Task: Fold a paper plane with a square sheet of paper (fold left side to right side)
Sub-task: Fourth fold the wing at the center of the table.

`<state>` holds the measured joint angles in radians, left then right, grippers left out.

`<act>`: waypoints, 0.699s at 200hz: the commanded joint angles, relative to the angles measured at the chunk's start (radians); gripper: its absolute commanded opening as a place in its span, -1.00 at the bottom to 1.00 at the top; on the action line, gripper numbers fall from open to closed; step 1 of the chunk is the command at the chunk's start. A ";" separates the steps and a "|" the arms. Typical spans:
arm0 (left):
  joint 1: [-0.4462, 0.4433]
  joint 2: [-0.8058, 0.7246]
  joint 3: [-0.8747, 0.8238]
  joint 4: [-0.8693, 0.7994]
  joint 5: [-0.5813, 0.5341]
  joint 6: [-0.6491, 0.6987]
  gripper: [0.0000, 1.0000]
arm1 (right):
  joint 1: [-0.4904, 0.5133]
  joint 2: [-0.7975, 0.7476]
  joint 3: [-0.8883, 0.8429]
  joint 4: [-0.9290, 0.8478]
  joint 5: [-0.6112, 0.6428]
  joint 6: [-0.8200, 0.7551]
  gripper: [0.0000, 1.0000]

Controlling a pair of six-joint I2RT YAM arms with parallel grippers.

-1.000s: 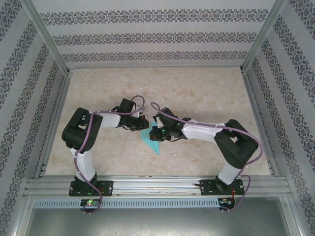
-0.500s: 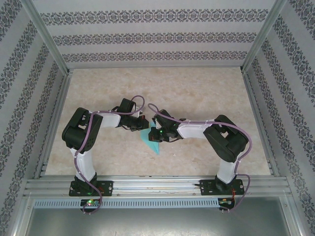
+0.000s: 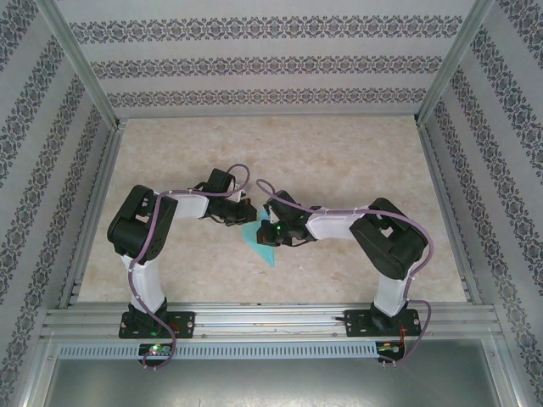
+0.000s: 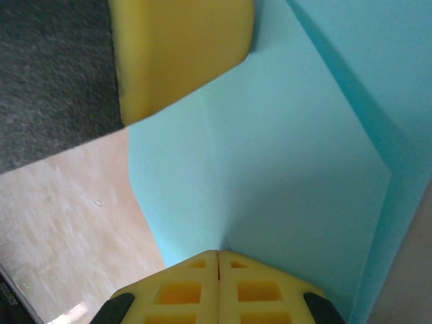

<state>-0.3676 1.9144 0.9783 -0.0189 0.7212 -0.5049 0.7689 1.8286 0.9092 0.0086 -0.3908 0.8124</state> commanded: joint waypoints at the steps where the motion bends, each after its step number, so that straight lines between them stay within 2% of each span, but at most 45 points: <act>1: -0.001 0.057 -0.011 -0.091 -0.149 0.022 -1.00 | 0.027 -0.019 -0.067 -0.108 -0.028 0.026 -1.00; 140: 0.003 0.054 -0.008 -0.100 -0.152 0.020 -1.00 | 0.094 -0.129 -0.244 -0.101 -0.033 0.092 -1.00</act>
<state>-0.3676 1.9160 0.9825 -0.0273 0.7208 -0.5053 0.8230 1.7035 0.7353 0.0769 -0.3824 0.8780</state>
